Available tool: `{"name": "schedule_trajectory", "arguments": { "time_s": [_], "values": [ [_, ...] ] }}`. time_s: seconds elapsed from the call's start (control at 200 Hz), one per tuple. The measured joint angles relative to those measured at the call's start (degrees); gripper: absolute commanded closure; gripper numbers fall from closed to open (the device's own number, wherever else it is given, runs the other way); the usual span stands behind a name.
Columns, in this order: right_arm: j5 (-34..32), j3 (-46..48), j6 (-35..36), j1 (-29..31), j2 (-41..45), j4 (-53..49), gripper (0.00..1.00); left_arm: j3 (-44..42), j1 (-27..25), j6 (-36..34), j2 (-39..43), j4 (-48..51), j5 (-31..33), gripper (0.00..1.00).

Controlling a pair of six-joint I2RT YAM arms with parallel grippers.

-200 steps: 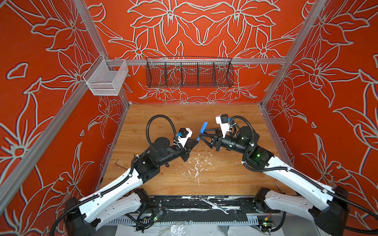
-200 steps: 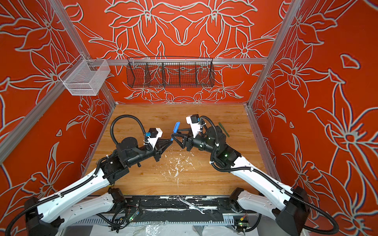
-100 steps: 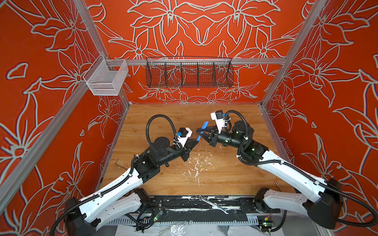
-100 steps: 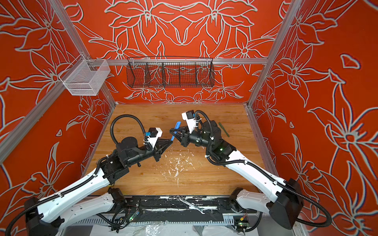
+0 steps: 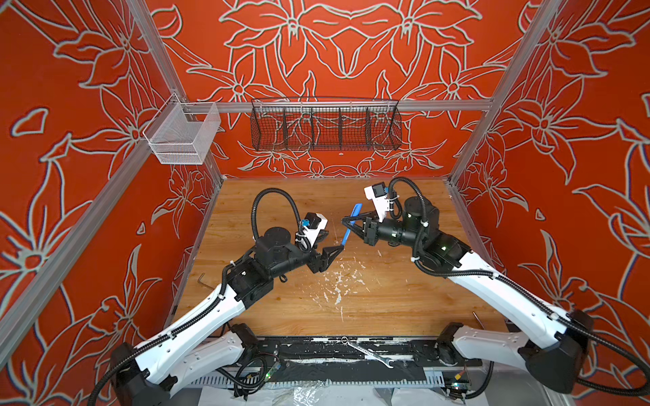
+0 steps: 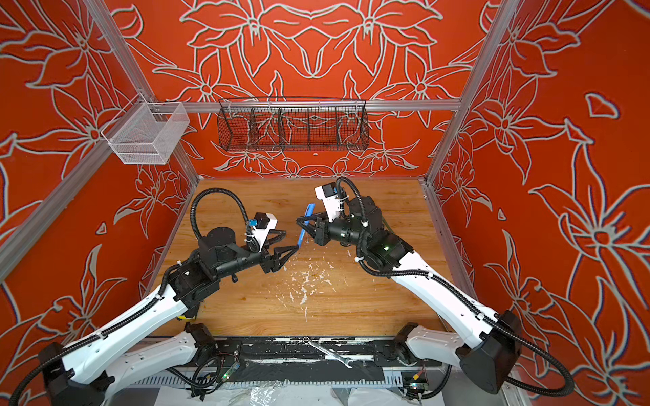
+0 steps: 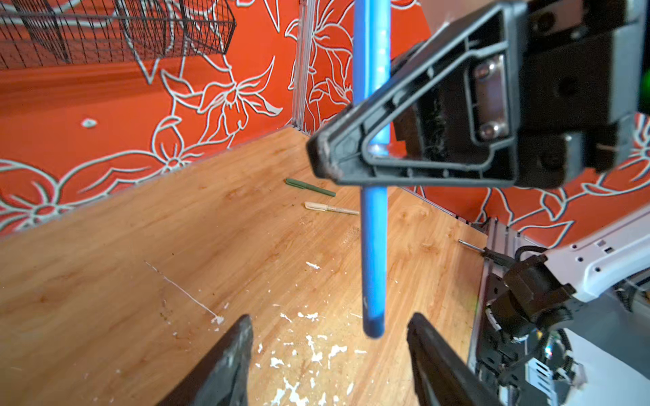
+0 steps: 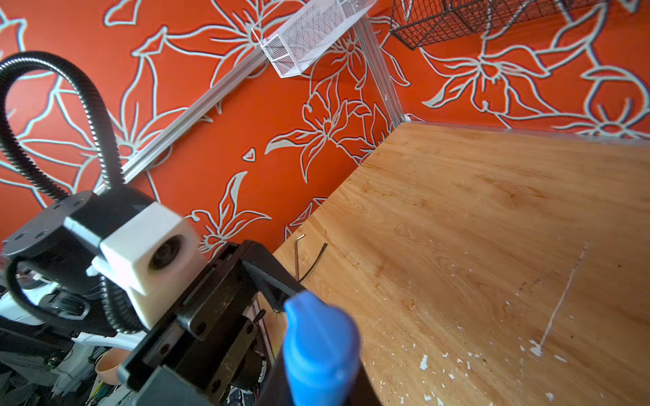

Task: Insert the pens into the pen caps

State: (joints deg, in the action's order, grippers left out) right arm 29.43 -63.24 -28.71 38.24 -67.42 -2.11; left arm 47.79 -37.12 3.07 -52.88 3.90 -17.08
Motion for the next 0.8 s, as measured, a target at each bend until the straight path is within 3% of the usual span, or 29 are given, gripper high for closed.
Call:
{"name": "schedule_trajectory", "arguments": {
  "time_s": [0.205,0.385,0.801],
  "values": [
    [2.1,0.0,-0.5,-1.0,-1.9,-2.0,1.00,0.4,3.1,0.8,-1.2,1.3,-10.4,0.32],
    [3.7,0.0,-0.5,-1.0,-2.0,-2.1,1.00,2.6,4.3,1.2,-6.7,1.5,-19.1,0.41],
    [5.0,1.8,-2.1,-1.0,-1.9,1.3,1.00,2.9,6.1,2.6,-9.5,1.4,-25.7,0.45]
  ]
}}
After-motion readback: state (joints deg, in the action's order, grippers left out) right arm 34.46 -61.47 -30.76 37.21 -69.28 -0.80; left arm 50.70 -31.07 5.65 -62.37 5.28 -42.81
